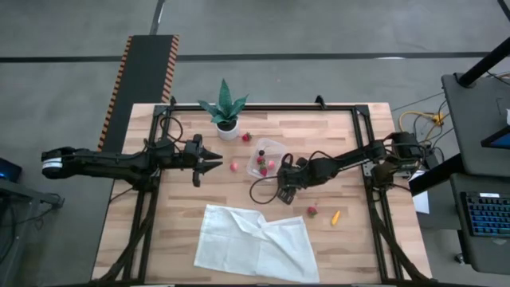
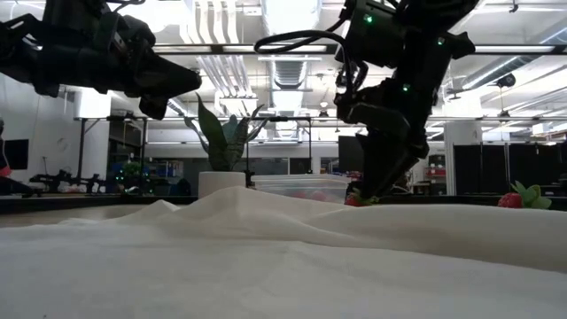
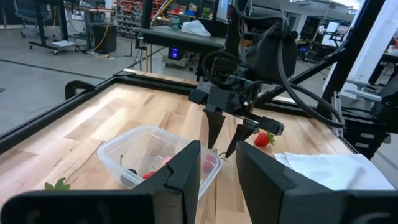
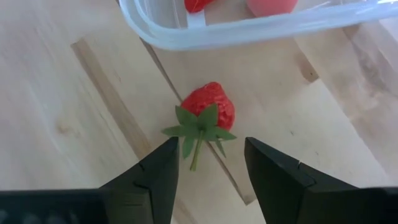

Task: Pick and placing Produce into tupperware
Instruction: Put the red strawberry into the transparent bin

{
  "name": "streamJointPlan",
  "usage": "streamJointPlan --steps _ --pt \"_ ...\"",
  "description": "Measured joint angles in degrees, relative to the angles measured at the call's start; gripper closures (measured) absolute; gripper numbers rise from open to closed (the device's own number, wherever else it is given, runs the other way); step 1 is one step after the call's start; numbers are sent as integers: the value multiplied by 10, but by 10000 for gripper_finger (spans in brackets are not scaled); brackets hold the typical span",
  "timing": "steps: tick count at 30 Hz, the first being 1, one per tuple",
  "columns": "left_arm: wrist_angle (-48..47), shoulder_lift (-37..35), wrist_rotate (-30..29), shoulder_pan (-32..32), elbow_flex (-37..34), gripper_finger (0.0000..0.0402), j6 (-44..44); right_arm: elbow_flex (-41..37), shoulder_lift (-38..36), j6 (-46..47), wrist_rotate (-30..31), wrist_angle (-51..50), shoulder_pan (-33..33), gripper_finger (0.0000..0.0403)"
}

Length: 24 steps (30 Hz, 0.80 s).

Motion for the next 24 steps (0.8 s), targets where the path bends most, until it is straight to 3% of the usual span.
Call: streamJointPlan --steps 24 --pt "0 0 1 0 0 313 0 -10 0 -7 -13 12 0 294"
